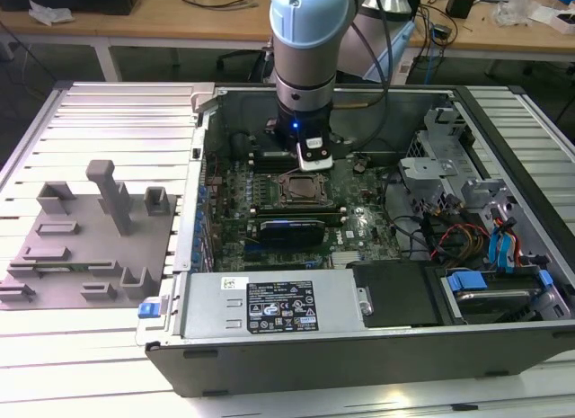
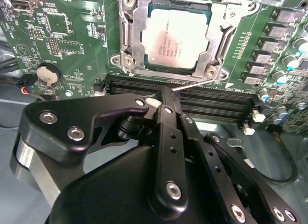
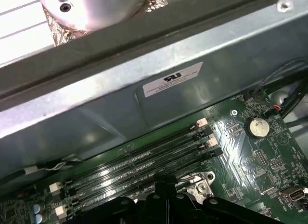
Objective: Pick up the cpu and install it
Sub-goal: 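Install the first cpu locking lever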
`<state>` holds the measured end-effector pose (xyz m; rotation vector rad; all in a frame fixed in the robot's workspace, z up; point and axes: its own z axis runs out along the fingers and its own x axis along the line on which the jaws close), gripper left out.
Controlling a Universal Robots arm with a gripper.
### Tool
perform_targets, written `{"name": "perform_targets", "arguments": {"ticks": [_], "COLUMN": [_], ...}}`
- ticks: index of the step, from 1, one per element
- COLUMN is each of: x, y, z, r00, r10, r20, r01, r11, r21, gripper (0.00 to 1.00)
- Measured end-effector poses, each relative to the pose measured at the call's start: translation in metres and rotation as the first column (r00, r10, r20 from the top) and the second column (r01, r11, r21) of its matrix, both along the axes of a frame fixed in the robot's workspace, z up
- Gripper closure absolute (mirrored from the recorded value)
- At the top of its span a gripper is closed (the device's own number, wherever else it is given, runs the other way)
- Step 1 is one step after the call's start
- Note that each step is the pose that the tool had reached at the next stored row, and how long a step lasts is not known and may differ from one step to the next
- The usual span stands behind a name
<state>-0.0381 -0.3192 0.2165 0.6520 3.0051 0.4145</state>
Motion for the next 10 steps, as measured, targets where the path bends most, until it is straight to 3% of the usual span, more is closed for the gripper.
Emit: {"name": "perform_targets", "arguments": {"ticks": [10], "x": [-0.0002], "y": [0.0064], "z": [-0.0021], "r00": [0.9981], "r10": [-0.062], "r20": [0.0], "r01": [0.062], "r11": [0.9981], "r21": [0.0], "gripper": [0.89]}}
